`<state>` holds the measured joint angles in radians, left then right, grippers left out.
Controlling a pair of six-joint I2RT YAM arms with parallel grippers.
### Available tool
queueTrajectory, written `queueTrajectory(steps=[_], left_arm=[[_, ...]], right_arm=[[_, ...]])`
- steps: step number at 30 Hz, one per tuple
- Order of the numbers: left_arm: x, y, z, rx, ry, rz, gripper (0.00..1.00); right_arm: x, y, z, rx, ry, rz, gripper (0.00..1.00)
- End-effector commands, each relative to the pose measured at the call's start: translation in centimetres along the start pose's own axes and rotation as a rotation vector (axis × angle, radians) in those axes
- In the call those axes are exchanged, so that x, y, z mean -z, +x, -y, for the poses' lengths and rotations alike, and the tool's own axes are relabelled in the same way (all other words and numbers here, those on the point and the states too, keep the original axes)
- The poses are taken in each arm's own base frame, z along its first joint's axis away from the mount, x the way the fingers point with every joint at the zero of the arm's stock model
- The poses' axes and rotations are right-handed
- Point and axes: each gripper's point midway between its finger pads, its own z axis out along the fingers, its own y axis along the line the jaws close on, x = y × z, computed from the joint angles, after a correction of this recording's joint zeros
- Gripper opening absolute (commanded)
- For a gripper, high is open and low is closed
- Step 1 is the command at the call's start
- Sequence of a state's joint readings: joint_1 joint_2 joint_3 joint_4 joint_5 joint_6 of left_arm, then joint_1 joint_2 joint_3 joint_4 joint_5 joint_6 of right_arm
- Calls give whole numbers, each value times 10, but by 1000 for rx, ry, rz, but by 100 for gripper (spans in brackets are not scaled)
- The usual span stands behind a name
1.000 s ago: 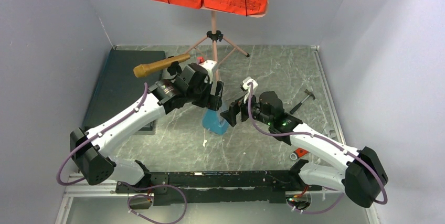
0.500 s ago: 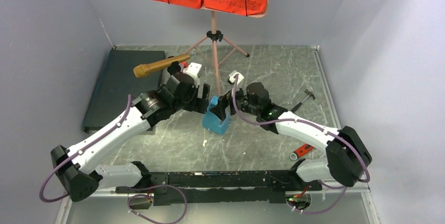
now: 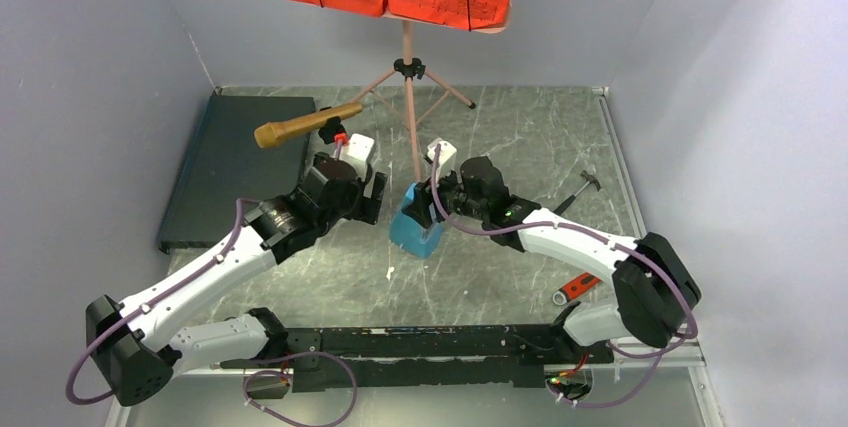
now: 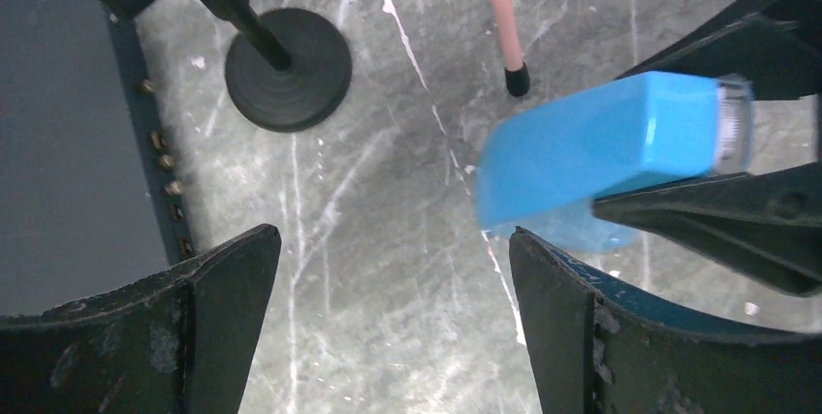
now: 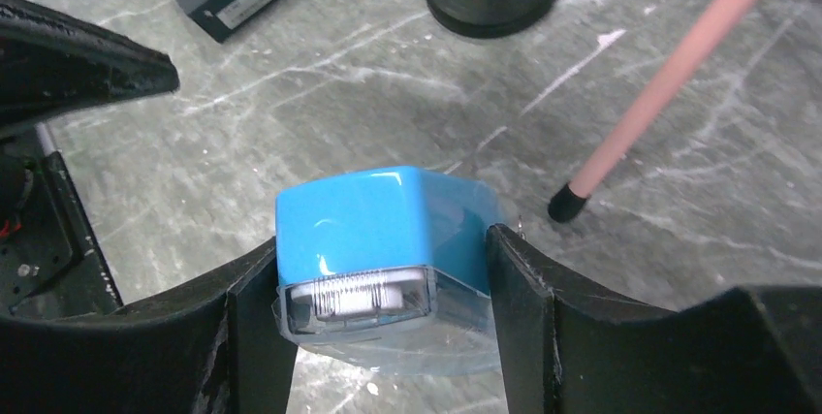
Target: Pack up the instrument practice props
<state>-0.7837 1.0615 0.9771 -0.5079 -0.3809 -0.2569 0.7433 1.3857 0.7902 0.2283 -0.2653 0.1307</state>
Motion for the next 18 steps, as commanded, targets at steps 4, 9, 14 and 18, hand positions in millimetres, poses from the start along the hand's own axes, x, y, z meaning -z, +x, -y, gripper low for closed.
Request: queueTrajectory(steps=[4, 9, 14, 18], left_arm=[[-16, -20, -10, -125, -52, 108, 94], [-29, 0, -7, -160, -31, 97, 94], [-40, 7, 2, -163, -6, 61, 94], [-49, 9, 1, -183, -34, 21, 94]], right_arm=[[37, -39, 62, 22, 221, 40, 36], [69, -62, 131, 7, 419, 86, 35], [102, -79, 216, -52, 627, 128, 33], [129, -90, 280, -99, 767, 179, 32]])
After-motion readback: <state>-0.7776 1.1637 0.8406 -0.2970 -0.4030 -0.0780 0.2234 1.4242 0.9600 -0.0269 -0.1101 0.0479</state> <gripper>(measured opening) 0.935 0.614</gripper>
